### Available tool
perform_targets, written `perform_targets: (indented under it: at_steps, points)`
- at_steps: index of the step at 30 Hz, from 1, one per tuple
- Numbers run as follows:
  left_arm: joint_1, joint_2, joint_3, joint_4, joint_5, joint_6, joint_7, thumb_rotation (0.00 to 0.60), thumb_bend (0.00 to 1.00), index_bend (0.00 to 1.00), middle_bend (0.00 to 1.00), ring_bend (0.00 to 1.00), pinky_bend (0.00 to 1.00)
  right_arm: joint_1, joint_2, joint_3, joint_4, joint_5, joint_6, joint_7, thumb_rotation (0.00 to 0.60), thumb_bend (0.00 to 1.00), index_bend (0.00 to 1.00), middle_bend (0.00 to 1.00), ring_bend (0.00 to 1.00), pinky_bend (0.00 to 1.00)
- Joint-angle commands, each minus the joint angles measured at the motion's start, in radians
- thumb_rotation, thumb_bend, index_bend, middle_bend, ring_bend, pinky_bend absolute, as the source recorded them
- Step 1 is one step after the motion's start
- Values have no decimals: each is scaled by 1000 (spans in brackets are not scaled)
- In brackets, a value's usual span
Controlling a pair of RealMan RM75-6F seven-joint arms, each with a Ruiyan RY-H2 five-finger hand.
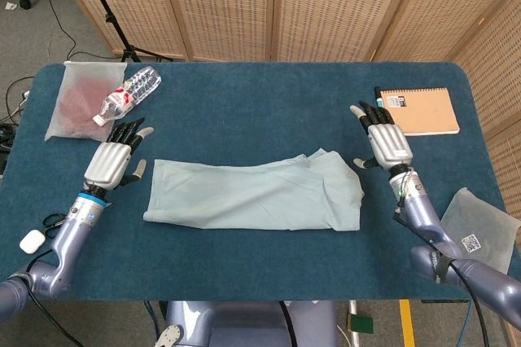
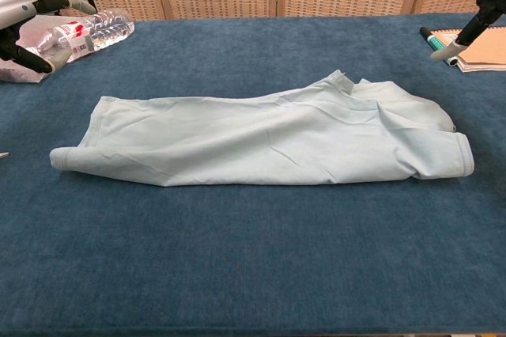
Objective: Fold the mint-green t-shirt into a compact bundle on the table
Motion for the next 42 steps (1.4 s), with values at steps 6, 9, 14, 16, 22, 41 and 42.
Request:
perform_targets:
  at_steps: [6, 9, 14, 16, 22, 41, 42]
  points:
    - [-7, -17, 7, 30, -59, -58, 92, 600, 515, 29, 0, 0, 0, -209, 213, -107, -257, -207, 290, 35, 600, 0, 0, 0, 0, 0]
    - [-13, -37, 8, 44, -87, -87, 117, 600, 515, 70, 0, 0, 0, -269, 252, -149, -293, -268, 371, 29, 600, 0, 0, 0, 0, 0]
    - [-16, -64, 0, 60, -137, -113, 158, 600, 515, 134, 0, 0, 0, -350, 271, -187, -314, -339, 496, 34, 600, 0, 0, 0, 0, 0]
    - [-17, -71, -4, 62, -151, -116, 170, 600, 514, 161, 0, 0, 0, -372, 269, -197, -314, -359, 529, 38, 600, 0, 0, 0, 0, 0]
    - [-31, -111, -28, 76, -205, -124, 219, 600, 514, 236, 0, 0, 0, -446, 250, -232, -302, -436, 646, 57, 600, 0, 0, 0, 0, 0]
    - [-99, -221, -103, 94, -423, -159, 417, 600, 421, 353, 0, 0, 0, -473, 253, -214, -270, -457, 659, 143, 600, 0, 0, 0, 0, 0]
    - [-102, -225, -107, 99, -436, -165, 418, 600, 417, 356, 0, 0, 0, -473, 253, -213, -270, -457, 657, 144, 600, 0, 0, 0, 0, 0]
